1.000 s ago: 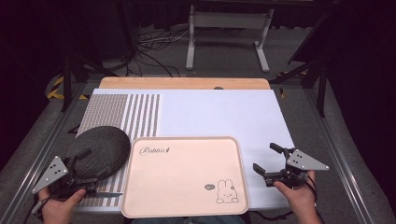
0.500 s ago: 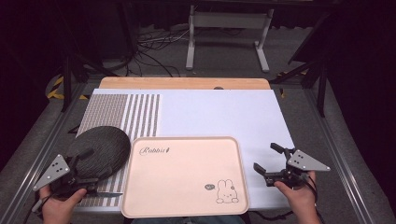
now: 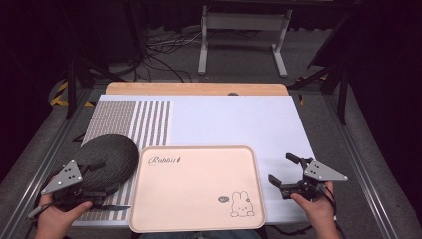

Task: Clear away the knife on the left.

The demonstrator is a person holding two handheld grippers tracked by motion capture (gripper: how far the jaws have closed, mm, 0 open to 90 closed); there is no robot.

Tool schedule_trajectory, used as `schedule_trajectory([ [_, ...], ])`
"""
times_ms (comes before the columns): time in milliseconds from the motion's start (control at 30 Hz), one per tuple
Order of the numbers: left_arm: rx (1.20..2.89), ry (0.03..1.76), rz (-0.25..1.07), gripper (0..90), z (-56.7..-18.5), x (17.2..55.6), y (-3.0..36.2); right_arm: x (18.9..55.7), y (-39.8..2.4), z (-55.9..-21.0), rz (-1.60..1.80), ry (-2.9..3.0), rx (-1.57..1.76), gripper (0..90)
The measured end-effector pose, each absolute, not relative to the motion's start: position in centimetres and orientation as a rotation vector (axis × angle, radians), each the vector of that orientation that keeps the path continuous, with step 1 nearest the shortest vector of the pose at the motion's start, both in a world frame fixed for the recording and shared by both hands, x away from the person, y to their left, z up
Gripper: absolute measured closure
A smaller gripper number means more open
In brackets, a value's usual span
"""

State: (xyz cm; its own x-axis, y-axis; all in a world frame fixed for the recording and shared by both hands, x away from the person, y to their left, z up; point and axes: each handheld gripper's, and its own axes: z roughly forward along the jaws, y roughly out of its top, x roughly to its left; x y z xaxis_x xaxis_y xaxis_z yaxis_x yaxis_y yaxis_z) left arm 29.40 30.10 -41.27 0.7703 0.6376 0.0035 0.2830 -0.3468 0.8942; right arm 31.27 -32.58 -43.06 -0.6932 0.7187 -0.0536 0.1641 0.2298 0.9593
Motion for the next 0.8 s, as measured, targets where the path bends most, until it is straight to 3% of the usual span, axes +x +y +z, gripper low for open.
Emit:
schedule_trajectory([
  [800,2.441,0.532,0.298,16.8,-40.0,30.2,30.1,31.4,-32.5,-43.2,1.481,2.042,0.789,4.3],
])
